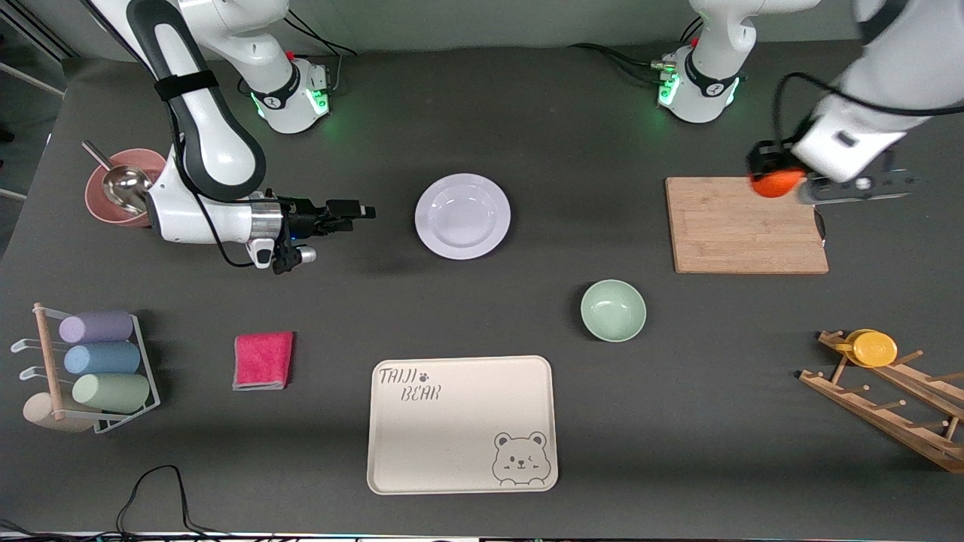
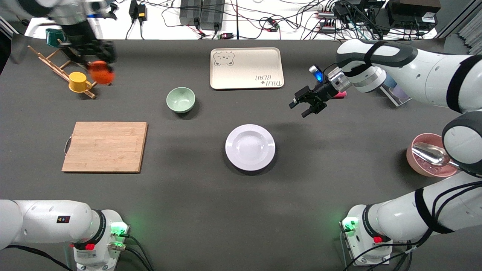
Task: Place orange and plate with both arms
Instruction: 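Carry the orange with the left gripper over the white plate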
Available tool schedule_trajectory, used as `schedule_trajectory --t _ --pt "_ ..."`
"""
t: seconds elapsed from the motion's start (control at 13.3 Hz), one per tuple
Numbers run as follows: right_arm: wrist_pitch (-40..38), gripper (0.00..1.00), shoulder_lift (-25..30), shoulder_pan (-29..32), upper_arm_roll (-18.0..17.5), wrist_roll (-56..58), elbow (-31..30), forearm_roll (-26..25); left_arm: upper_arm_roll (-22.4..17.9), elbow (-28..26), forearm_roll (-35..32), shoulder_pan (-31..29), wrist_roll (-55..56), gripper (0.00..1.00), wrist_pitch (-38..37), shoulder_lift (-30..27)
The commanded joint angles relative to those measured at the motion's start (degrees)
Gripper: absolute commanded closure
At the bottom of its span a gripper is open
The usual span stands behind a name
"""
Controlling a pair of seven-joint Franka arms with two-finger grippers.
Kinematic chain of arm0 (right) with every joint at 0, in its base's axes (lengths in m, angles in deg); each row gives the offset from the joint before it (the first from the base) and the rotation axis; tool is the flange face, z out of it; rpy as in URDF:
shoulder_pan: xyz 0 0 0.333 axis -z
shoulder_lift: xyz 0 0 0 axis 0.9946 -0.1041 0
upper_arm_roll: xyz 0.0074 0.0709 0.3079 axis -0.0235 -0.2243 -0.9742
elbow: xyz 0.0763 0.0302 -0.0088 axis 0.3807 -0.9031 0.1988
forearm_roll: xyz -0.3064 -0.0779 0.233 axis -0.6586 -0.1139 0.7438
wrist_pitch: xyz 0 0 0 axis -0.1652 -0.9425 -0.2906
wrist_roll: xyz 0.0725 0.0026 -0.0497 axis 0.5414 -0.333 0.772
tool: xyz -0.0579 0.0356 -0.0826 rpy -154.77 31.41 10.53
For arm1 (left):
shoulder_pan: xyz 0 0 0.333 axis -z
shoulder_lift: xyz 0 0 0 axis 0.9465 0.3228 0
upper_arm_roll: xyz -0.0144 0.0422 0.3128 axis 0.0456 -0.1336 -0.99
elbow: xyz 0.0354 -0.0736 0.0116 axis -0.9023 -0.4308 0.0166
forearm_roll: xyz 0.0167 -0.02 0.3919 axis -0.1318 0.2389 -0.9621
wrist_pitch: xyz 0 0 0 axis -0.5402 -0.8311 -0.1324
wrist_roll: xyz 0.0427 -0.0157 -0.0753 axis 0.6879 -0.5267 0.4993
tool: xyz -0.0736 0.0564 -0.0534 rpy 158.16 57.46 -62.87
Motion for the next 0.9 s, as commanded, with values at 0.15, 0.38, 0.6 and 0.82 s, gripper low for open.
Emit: schedule_trajectory --t 0.15,0.38,0.6,0.82 --pt "0.5 0.0 -0.2 -0.7 0.2 1.9 -0.3 2.7 12.0 13.3 -0.3 6.3 27.9 1.0 6.6 18.5" --pt "0.5 0.0 -0.5 -0.7 0.2 2.1 -0.4 2.7 12.1 17.4 -1.3 16.0 37.7 1.0 15.4 27.1" --pt "0.6 0.0 -0.5 -1.0 0.2 2.1 -0.4 2.7 12.0 17.5 -4.0 22.1 42.8 1.0 22.1 31.6" --pt "0.7 0.0 -0.5 -1.0 0.2 2.1 -0.3 2.7 11.8 16.9 -7.5 26.8 45.8 1.0 26.4 36.1"
